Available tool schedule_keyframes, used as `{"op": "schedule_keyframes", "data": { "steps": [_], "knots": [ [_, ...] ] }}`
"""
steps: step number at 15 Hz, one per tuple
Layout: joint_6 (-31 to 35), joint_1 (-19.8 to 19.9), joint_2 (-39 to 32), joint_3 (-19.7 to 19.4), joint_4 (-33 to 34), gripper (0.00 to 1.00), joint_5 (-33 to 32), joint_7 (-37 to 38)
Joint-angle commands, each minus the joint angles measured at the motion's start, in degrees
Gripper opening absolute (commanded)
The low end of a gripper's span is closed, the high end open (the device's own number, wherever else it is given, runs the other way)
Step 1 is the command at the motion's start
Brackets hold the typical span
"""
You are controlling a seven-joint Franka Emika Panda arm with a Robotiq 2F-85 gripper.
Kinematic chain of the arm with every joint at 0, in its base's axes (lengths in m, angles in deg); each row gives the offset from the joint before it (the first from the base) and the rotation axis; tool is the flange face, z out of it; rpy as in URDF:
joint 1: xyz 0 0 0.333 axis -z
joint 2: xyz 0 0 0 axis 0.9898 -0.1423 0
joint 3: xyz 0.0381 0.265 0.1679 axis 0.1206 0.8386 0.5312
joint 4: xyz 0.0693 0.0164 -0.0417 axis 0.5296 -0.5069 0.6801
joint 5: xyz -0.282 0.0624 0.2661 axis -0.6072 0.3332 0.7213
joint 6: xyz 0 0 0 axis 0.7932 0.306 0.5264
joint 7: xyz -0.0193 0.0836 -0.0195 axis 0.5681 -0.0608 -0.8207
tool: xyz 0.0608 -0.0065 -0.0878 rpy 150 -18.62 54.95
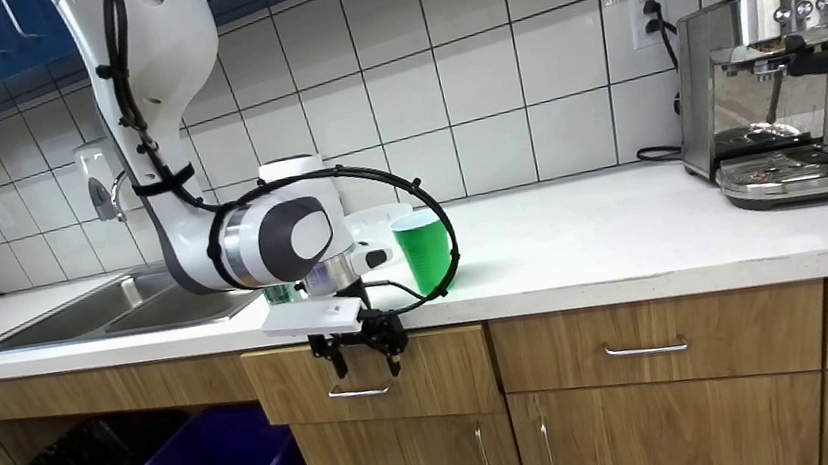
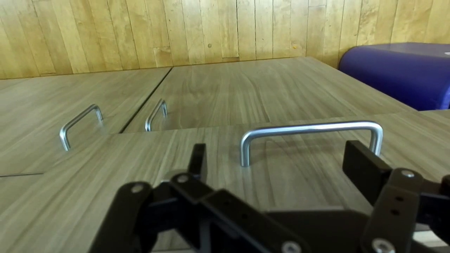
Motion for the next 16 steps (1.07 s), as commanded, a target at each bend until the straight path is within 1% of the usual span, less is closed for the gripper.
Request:
{"op": "schedule_keyframes", "data": {
  "steps": [1,4,7,11,14,15,16],
  "knots": [
    [1.3,2.9,4.2,2.4,-5.2,1.0,1.1,-0.9],
    [1.7,4.1,6.7,3.3,-8.8,1.0,1.3,-0.9],
    [1.2,5.1,10.7,4.4,-12.3,1.0,1.9,-0.7],
    [0.3,7.1,18.1,8.1,-17.0,1.0,5.2,-1.3],
    [-0.7,6.4,23.6,9.9,-19.5,1.0,8.9,-1.8],
    [-2.4,5.0,22.5,8.6,-16.0,1.0,9.2,-1.4],
    [-2.9,4.4,24.3,8.6,-16.5,1.0,10.5,-1.8]
  ]
}}
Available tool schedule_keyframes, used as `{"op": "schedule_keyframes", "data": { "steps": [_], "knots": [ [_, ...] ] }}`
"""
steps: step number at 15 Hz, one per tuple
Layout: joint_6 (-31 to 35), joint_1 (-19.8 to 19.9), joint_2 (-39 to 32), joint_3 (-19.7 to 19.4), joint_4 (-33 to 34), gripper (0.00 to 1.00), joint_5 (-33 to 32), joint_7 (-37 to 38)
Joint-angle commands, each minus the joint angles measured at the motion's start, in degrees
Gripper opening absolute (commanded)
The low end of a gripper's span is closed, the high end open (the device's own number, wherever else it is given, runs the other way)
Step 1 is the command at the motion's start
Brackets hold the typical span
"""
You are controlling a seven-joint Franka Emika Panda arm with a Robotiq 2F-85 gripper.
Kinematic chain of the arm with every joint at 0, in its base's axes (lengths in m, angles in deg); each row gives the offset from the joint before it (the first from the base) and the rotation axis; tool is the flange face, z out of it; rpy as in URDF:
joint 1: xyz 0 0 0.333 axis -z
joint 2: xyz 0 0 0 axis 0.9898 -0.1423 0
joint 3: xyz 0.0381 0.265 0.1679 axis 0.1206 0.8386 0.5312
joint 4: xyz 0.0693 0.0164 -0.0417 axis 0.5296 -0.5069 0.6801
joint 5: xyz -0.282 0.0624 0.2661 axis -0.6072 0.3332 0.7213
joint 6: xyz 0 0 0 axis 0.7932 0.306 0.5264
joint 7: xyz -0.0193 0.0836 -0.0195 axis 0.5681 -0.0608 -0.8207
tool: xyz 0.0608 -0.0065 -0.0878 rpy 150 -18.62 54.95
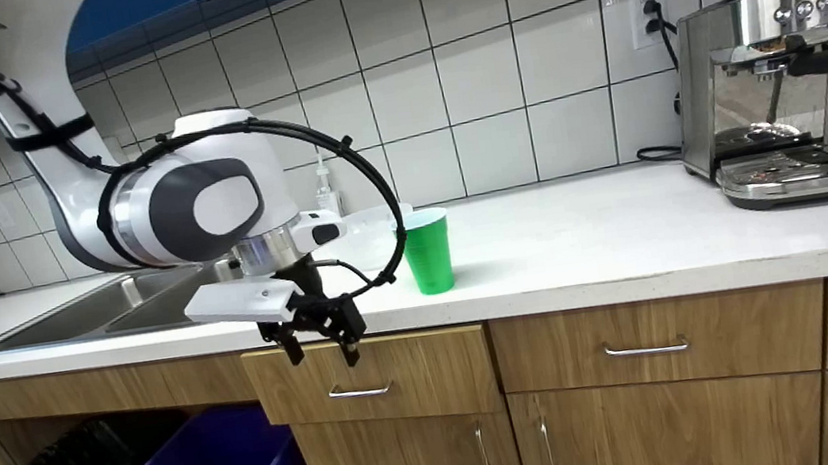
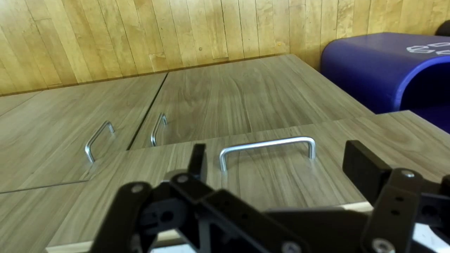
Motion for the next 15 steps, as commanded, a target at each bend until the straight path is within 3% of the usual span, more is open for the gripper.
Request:
{"op": "schedule_keyframes", "data": {
  "steps": [1,3,4,5,9,15],
  "knots": [
    [-4.5,-1.7,6.6,-0.3,0.3,1.0,4.2,-1.8],
    [-6.7,0.0,11.0,2.3,-1.8,1.0,7.2,-3.1],
    [-9.2,-0.5,12.1,1.8,-1.1,1.0,7.7,-3.4],
    [-11.8,-4.8,12.7,-2.5,0.5,1.0,8.1,-3.9],
    [-19.3,-8.7,19.3,-7.5,0.7,1.0,6.5,-3.0],
    [-28.2,-9.8,24.4,-10.9,3.3,1.0,0.6,-1.5]
  ]
}}
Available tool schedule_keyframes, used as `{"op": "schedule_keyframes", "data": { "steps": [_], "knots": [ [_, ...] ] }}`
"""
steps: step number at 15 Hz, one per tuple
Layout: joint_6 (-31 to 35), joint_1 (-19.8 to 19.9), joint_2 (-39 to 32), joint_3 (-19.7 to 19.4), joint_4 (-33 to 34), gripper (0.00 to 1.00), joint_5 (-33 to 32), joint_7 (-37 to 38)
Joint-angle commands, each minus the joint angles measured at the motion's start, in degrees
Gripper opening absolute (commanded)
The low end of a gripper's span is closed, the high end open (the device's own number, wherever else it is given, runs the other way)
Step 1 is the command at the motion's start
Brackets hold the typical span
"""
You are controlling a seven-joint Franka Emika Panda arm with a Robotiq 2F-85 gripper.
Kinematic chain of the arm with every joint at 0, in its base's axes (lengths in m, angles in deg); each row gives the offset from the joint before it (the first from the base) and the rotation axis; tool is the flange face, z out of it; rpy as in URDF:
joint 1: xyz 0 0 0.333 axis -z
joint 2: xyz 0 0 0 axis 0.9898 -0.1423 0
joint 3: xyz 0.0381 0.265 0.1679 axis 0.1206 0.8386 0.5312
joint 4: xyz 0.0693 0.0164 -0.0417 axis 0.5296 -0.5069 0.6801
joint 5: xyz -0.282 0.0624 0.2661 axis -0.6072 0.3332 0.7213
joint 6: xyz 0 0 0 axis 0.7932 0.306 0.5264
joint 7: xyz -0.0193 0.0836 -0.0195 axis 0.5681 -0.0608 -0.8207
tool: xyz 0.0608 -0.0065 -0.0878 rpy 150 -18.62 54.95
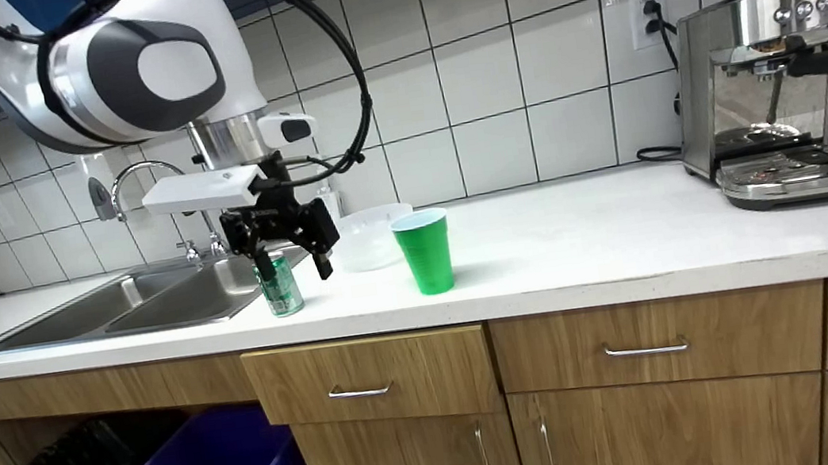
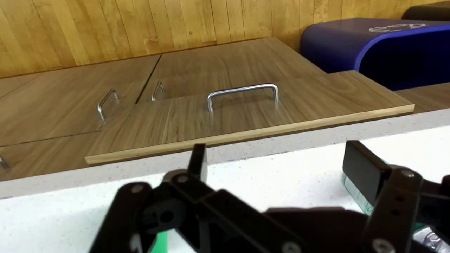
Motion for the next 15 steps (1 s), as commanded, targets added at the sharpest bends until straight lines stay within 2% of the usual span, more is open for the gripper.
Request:
{"op": "schedule_keyframes", "data": {
  "steps": [1,4,5,15],
  "knots": [
    [-7.7,-1.1,3.3,-2.2,1.8,1.0,-2.8,0.1],
    [-11.4,-1.2,3.7,-3.1,3.1,1.0,-3.1,-0.1],
    [-7.7,-1.5,2.5,-3.0,2.0,1.0,-2.5,0.5],
    [-9.2,-1.6,2.6,-3.3,2.5,1.0,-2.7,0.4]
  ]
}}
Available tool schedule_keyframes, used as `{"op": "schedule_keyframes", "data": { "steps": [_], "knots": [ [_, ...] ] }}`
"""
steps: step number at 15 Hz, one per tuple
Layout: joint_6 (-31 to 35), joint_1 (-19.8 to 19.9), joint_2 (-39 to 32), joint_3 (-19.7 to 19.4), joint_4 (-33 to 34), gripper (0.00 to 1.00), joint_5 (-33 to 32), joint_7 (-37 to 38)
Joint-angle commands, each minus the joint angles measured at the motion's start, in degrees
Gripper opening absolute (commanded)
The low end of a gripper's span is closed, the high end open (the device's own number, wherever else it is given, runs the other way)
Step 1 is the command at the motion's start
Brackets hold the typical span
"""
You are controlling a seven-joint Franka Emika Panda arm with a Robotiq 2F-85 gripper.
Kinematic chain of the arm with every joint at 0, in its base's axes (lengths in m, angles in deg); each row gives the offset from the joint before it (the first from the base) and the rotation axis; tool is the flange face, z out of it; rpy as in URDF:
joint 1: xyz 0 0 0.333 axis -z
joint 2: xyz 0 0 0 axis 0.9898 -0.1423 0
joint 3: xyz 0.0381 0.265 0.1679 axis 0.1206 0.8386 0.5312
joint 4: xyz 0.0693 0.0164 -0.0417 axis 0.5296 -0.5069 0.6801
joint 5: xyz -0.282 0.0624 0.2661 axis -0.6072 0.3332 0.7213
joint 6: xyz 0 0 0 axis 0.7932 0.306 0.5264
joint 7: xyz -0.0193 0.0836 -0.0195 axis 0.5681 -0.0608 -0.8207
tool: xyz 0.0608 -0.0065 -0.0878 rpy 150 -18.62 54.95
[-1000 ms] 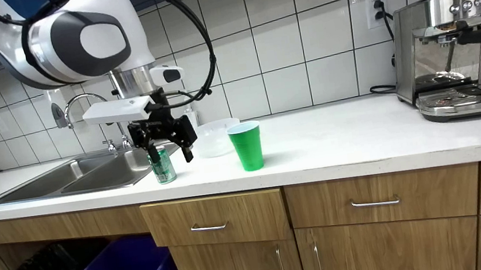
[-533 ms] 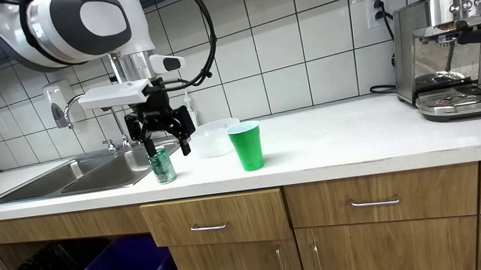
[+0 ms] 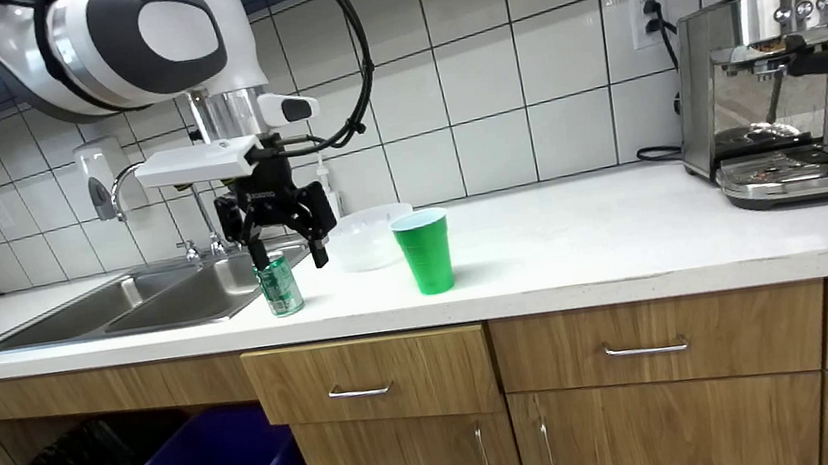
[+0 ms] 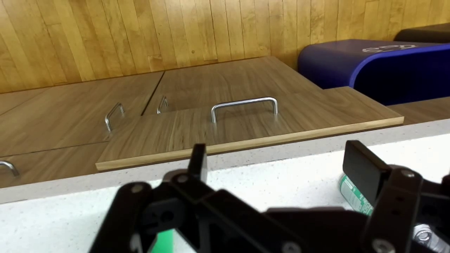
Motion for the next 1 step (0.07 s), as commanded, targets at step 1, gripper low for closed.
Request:
{"op": "schedule_keyframes", "data": {
  "steps": [1],
  "knots": [
    [-0.1,-1.0,0.0,-1.0,0.0,1.0,-0.5,0.4]
  ]
}}
